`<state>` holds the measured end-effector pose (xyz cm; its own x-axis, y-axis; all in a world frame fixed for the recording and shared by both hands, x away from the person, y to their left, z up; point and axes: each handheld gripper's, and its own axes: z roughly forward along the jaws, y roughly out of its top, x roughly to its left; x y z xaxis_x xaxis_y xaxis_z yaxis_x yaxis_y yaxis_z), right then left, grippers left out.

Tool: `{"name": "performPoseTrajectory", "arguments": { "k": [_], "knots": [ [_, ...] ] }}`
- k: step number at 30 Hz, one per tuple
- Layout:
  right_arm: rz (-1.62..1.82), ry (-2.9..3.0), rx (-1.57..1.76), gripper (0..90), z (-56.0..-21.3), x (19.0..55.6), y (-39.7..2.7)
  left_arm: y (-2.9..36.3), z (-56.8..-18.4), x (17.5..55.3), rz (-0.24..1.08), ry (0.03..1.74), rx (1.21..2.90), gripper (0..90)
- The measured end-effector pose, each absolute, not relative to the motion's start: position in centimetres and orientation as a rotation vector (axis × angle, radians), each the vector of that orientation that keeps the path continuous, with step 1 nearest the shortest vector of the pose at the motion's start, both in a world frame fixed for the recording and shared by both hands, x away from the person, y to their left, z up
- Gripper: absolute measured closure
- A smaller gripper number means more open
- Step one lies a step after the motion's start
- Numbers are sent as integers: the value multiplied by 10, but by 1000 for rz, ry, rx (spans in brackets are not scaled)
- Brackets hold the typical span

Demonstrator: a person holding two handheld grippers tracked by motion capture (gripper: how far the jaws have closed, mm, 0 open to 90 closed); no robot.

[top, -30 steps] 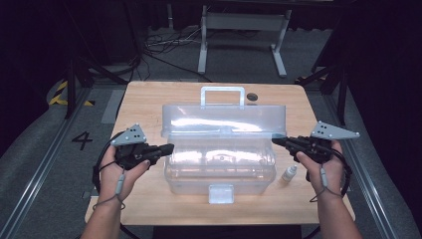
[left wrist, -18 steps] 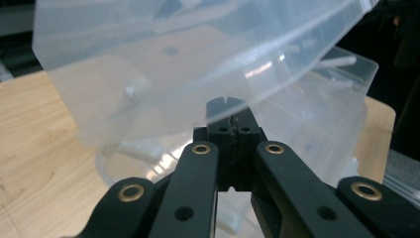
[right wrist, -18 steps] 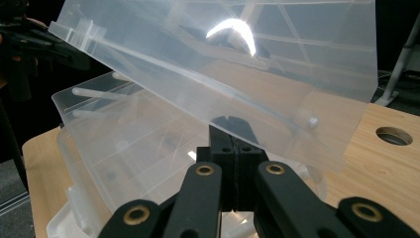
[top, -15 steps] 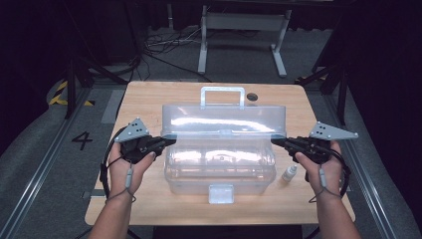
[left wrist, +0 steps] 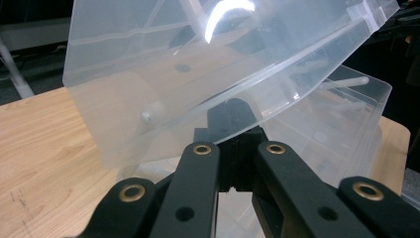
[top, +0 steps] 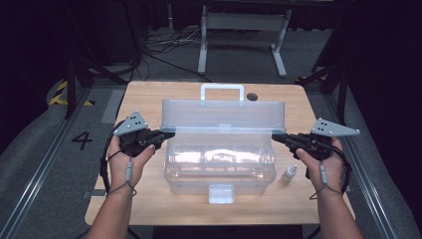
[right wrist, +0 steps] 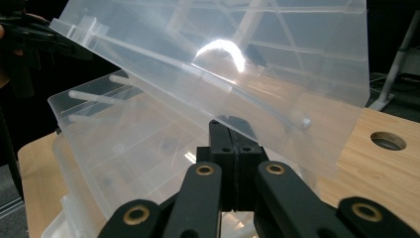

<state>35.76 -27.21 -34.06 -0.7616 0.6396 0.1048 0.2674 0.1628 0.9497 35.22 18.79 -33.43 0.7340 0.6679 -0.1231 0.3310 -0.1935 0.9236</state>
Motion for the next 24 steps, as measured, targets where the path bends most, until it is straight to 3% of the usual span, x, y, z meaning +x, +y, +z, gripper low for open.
{"name": "performPoseTrajectory", "arguments": {
  "k": [24],
  "knots": [
    [1598, 2086, 883, 900, -324, 370, -272, 188, -324, 371, 395, 799, 1741, 897]
  ]
}}
